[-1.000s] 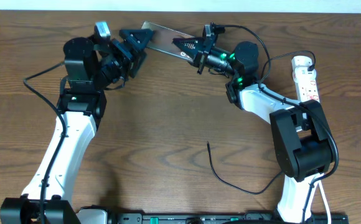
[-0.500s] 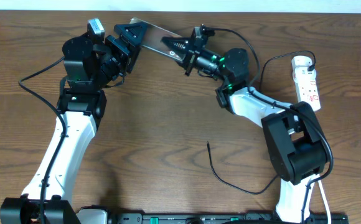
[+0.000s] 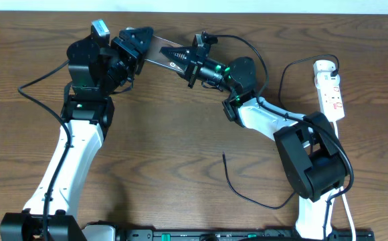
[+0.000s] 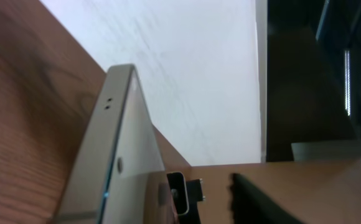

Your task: Plug charger to phone and switch on socket

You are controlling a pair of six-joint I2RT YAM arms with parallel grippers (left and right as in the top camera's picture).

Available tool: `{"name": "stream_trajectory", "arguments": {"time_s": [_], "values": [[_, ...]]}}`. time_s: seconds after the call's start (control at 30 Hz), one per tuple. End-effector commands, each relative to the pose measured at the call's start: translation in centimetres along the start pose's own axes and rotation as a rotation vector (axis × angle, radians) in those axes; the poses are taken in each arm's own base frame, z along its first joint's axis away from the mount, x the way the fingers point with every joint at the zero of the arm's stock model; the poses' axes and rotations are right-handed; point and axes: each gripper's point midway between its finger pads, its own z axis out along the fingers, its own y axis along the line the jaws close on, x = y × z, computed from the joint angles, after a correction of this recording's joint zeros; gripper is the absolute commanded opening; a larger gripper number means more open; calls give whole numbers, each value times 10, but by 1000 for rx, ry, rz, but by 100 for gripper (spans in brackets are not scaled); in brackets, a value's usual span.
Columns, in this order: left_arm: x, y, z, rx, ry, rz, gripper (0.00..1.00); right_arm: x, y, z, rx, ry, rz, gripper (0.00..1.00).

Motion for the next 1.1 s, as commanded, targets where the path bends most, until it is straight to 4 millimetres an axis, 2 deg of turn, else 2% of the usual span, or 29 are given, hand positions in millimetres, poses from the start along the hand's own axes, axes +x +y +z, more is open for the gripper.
{"name": "stream_trajectory", "arguments": {"time_s": [0.0,0.33,0.63,1.07], "values": [[-4,-11,-2,21,-19,24,47,10,9,7,-23,22,-30,1],[-7,-4,-1,-6,-37,27,42,27,2,16,-13,60,-21,1],[-7,9,6,-32,-29,12,24,36,0,18,-5,91,-21,1],[-8,14,9,-43,-32,8,23,52,-5,27,-7,122,-18,1]]}}
